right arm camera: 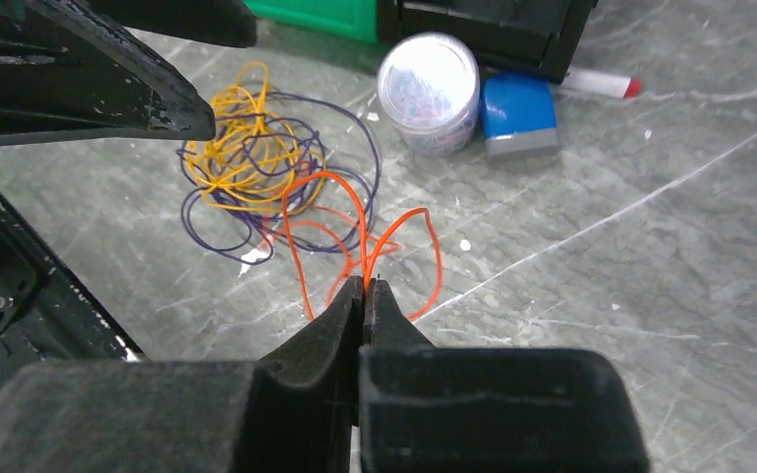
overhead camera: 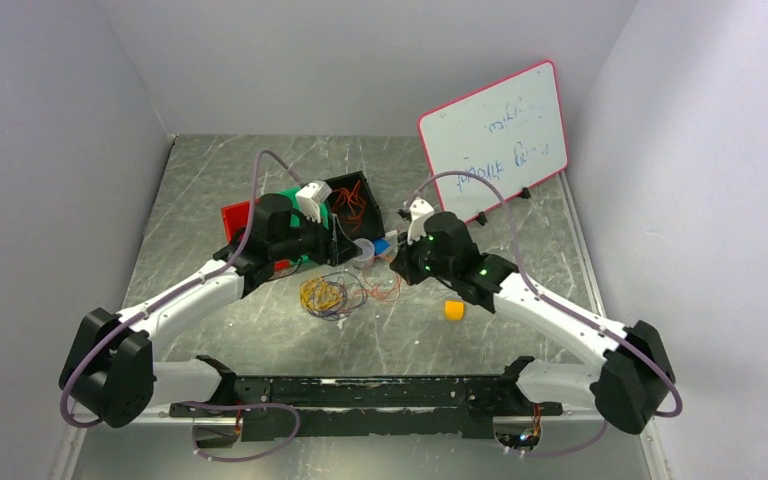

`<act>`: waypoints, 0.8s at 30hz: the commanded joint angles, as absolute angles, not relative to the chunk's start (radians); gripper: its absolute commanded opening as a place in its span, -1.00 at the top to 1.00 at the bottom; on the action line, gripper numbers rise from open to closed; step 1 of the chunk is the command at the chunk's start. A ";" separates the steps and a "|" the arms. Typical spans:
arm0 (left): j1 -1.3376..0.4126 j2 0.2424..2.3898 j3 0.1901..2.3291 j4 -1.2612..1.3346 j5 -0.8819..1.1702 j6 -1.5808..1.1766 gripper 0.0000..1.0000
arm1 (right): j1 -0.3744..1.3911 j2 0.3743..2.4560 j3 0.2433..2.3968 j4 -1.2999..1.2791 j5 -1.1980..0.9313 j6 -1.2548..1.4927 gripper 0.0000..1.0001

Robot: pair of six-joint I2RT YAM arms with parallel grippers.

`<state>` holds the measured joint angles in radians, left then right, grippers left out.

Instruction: Untangle the cables

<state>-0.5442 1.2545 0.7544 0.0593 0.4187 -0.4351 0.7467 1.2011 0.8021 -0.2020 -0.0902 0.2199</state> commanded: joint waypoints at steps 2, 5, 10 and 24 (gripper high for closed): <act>-0.532 1.221 0.748 0.286 0.643 -0.430 -0.22 | 0.714 1.123 0.844 -0.262 -0.141 0.146 1.00; -0.530 1.234 0.768 0.281 0.709 -0.395 -0.22 | 0.696 1.099 0.871 -0.277 -0.191 0.135 1.00; -0.530 1.231 0.774 0.264 0.740 -0.328 -0.22 | 0.684 1.095 0.913 -0.297 -0.300 0.127 1.00; -0.531 1.305 0.787 0.274 0.805 -0.307 -0.11 | 0.683 1.095 0.949 -0.274 -0.368 0.139 1.00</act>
<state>-0.5335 1.2758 0.7586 0.2161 0.7322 -0.3176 0.6888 1.1114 0.9234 -0.2817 -0.3473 0.1444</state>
